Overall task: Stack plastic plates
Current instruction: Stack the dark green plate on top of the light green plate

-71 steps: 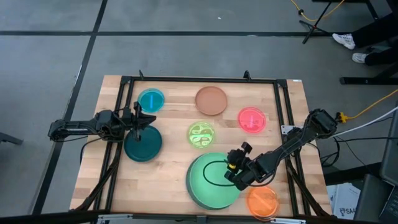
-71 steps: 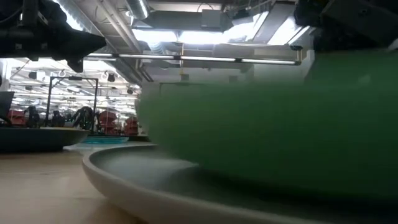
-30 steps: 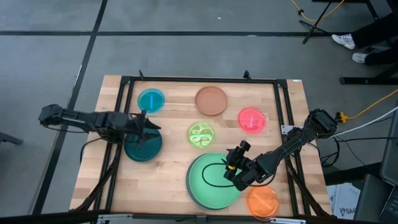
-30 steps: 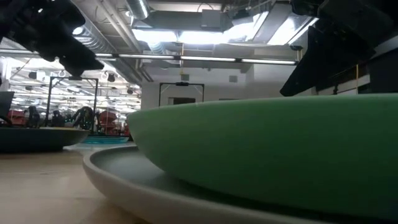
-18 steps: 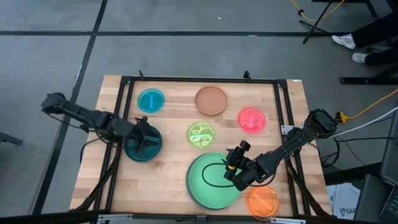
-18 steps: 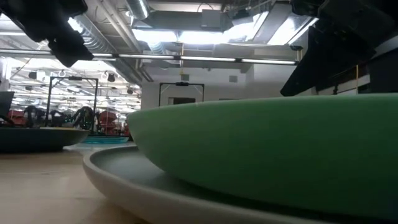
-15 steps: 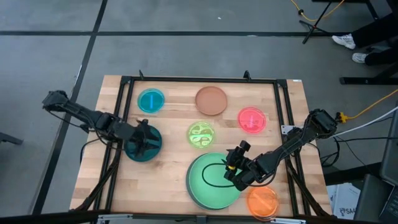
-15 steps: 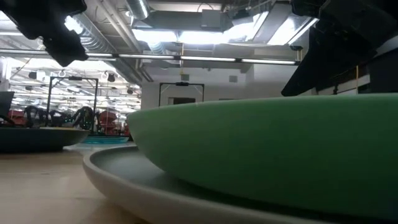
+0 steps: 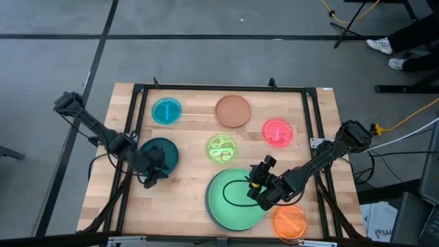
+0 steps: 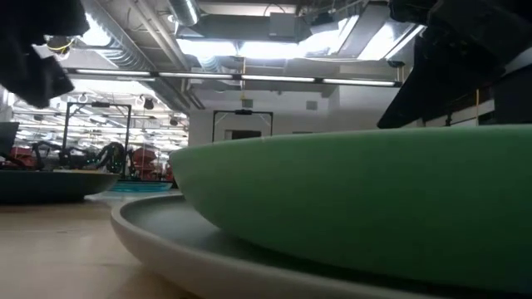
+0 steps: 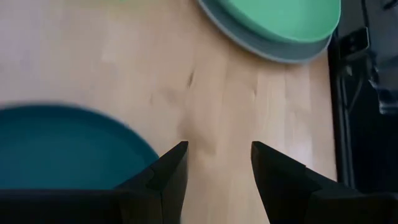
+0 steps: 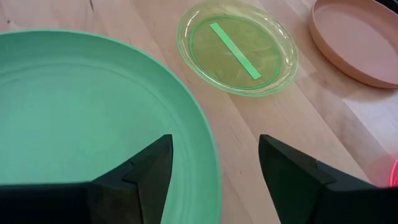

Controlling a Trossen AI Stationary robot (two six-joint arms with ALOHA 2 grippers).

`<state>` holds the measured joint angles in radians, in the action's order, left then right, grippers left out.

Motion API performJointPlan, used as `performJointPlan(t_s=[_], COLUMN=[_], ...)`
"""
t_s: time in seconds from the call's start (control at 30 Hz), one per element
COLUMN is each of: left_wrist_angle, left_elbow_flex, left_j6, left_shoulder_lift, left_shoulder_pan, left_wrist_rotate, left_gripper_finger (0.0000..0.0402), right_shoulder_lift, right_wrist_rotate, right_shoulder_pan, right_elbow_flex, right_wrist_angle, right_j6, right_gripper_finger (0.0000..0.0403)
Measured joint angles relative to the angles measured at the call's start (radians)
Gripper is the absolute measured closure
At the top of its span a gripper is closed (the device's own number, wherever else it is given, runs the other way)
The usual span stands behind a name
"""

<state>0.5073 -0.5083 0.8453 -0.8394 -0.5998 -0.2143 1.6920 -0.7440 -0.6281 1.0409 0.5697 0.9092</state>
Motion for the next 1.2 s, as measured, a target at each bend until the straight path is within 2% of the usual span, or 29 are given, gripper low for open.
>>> performJointPlan(t_s=[0.2, 0.43, 0.9, 1.2], left_wrist_angle=[0.018, 0.029, 0.127, 0.117], left_elbow_flex=[0.000, 0.000, 0.000, 0.000], left_j6=[0.089, 0.120, 0.143, 0.143], left_shoulder_lift=[-0.030, -0.143, -0.247, -0.397], left_shoulder_pan=[-0.087, -0.153, -0.161, -0.161], left_wrist_rotate=[0.040, 0.024, -0.061, -0.025], left_gripper_finger=[0.0234, 0.0234, 0.0234, 0.0234], right_shoulder_lift=[0.000, 0.000, 0.000, 0.000], right_wrist_rotate=[0.013, 0.038, 0.030, 0.029], right_shoulder_pan=[0.000, 0.000, 0.000, 0.000], right_elbow_flex=[0.000, 0.000, -0.001, -0.001], right_wrist_angle=[0.000, 0.000, -0.002, -0.004], right_j6=[0.000, 0.000, 0.000, 0.000], right_gripper_finger=[0.0175, 0.0175, 0.0175, 0.0175])
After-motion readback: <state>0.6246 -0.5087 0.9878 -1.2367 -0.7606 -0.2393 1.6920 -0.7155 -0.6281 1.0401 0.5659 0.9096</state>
